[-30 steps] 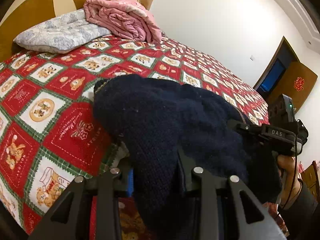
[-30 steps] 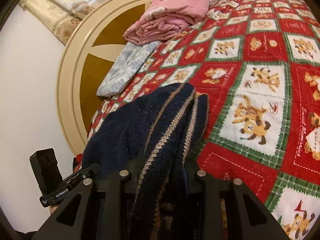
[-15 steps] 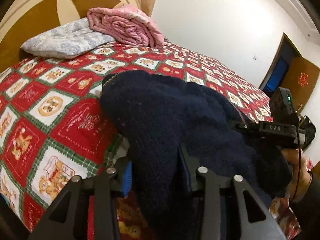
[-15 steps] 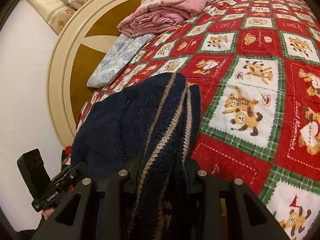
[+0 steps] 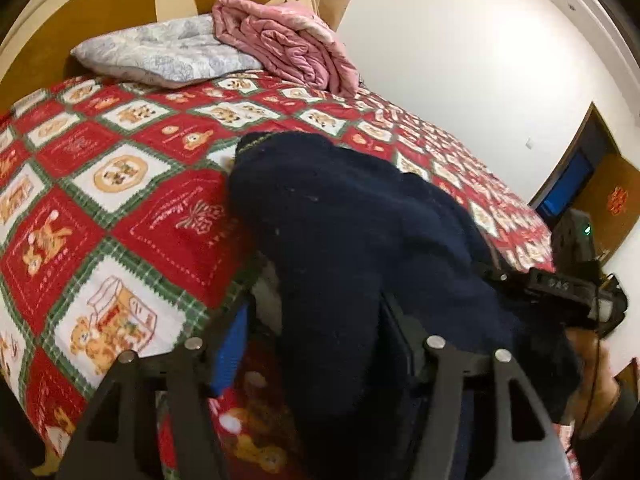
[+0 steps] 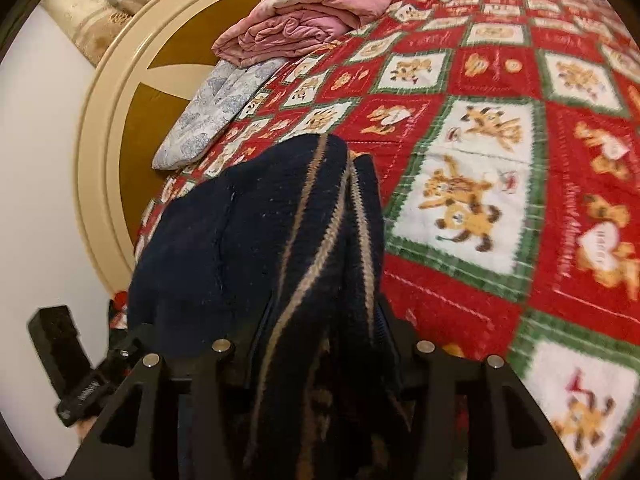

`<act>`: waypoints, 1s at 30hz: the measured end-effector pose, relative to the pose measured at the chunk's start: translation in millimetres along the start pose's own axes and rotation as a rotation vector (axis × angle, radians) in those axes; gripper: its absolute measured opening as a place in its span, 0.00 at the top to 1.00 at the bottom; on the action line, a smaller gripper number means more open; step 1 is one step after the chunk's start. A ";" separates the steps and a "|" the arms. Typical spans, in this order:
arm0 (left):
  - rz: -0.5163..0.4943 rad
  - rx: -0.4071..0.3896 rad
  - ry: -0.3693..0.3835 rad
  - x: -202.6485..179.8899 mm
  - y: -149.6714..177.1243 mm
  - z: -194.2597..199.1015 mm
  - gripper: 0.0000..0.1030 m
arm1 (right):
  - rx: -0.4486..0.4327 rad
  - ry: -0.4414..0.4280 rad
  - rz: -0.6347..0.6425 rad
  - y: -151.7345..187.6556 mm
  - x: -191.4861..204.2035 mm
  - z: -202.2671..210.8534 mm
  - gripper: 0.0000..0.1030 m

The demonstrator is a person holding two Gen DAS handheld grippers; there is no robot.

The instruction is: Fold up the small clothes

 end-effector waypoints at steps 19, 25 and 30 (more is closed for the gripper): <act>-0.182 -0.129 -0.125 -32.9 22.6 109.7 0.32 | -0.264 0.253 0.000 55.2 64.7 139.0 0.42; -0.239 -0.227 -0.102 -54.3 29.3 152.8 0.24 | -0.353 0.271 0.144 96.1 127.3 175.8 0.41; -0.246 -0.291 -0.086 -65.9 27.6 179.6 0.16 | -0.411 0.333 0.231 119.6 158.5 194.4 0.40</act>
Point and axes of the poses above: each gripper's, at about its wrist camera, not at the fingertips, and z roughly against the way its jaws point, x to its left, y to its underside, the point moved 1 cm from there along -z, roughly the way its jaws point, and after that the axes turned 5 degrees about x, right-handed, at the moved point
